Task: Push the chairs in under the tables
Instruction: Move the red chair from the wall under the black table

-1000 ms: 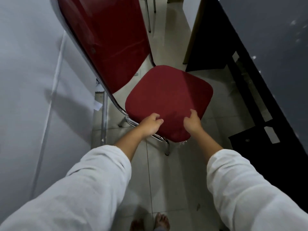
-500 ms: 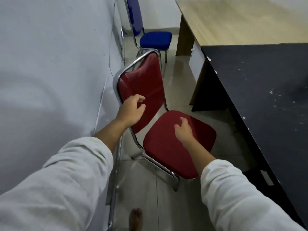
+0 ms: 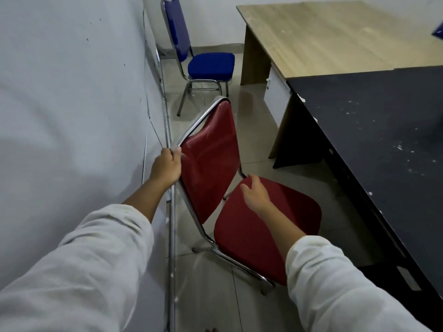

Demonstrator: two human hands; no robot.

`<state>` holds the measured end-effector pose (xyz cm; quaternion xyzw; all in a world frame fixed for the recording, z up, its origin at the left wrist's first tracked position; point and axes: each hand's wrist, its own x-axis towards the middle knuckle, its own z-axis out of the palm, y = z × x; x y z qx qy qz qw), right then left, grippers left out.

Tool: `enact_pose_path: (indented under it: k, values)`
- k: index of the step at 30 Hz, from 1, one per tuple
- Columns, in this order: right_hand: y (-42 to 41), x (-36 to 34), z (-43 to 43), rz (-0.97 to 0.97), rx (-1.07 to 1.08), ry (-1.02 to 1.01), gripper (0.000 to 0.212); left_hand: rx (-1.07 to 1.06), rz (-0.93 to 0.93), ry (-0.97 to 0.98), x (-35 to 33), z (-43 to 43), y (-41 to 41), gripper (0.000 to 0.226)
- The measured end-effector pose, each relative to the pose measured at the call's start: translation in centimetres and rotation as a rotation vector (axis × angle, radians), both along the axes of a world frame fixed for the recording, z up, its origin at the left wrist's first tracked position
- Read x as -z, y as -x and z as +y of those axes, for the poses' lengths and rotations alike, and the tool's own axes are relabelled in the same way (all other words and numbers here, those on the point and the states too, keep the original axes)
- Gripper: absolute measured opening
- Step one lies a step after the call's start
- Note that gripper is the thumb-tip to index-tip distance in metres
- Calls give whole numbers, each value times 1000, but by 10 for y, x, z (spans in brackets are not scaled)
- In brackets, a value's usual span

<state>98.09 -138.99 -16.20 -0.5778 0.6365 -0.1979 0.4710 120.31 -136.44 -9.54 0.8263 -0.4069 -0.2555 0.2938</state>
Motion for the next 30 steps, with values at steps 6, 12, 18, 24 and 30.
enact_pose_path:
  k: [6,12,18,24,30]
  values:
    - [-25,-8,-4,-42,-115,3,54,11,39,-24,0,14,5,54]
    - [-28,-19,-3,-69,-126,-7,52,61,158,-79,2,50,21,58]
    - [-12,-34,3,-84,-113,-7,48,119,304,-109,2,83,47,62]
    - [22,-46,21,-73,-107,-11,45,122,404,-121,-1,112,89,70]
    - [41,-54,51,-84,-83,-16,44,199,609,-202,-11,130,112,37]
